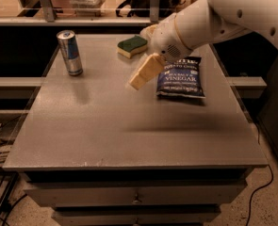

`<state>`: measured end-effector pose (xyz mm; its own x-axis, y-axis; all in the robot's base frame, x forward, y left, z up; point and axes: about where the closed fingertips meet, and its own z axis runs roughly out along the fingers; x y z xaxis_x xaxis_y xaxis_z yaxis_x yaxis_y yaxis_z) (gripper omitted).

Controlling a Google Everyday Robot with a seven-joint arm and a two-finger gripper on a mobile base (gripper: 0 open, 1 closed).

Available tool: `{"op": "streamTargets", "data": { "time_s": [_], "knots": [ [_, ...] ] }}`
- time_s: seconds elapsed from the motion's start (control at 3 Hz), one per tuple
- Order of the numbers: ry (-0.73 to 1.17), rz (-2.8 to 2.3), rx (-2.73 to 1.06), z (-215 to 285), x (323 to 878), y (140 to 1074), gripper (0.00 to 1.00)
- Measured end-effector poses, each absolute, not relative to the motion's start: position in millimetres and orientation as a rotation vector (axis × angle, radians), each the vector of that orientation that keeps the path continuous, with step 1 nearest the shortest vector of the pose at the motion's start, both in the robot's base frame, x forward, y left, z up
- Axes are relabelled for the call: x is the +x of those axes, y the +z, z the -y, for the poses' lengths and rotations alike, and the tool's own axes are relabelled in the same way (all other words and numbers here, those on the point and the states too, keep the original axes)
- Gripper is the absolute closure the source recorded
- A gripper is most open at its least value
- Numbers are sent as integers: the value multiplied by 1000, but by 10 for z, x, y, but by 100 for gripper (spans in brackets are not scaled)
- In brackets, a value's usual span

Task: Pick redbull can

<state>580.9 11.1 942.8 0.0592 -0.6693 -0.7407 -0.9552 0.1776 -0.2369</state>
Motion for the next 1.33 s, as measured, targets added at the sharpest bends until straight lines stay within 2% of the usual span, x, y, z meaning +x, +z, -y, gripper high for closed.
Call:
{"op": "streamTargets", "data": {
  "time_s": [0.33,1.0,1.33],
  "knots": [
    [541,-1629,-1560,-589,6089,9361,0],
    [581,-1619,-1512,-697,6149,9325,0],
    [655,-1574,-1441,-925,6305,9296,0]
  ]
}}
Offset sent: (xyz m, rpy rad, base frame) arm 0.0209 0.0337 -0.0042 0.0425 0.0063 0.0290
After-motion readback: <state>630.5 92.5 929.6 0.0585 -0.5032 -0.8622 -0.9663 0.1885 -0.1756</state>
